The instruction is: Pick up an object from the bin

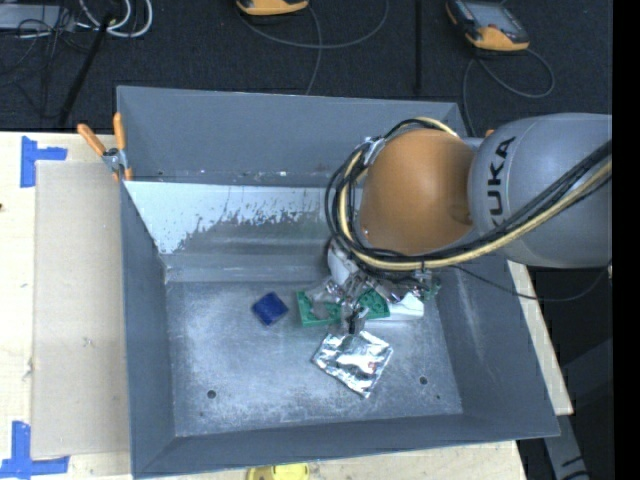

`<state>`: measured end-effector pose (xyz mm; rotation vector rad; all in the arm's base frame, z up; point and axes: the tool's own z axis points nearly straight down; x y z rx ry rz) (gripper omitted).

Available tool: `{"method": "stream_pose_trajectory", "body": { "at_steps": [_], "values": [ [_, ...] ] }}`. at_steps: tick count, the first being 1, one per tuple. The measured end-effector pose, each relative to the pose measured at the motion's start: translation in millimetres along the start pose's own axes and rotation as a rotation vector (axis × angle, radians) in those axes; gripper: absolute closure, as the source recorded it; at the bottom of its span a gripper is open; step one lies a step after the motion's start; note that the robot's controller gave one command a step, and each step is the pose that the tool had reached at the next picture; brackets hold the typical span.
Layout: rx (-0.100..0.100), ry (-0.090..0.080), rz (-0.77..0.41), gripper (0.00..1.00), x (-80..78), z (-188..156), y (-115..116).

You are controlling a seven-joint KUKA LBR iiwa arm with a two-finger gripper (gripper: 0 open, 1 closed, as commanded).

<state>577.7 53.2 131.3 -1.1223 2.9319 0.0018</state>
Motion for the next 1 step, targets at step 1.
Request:
{"method": "stream_pose_trajectory", "body": {
  "at_steps": [1],
  "values": [
    [0.004, -0.004, 0.006, 1.00, -2.1, -68.4, -0.4]
  ]
}}
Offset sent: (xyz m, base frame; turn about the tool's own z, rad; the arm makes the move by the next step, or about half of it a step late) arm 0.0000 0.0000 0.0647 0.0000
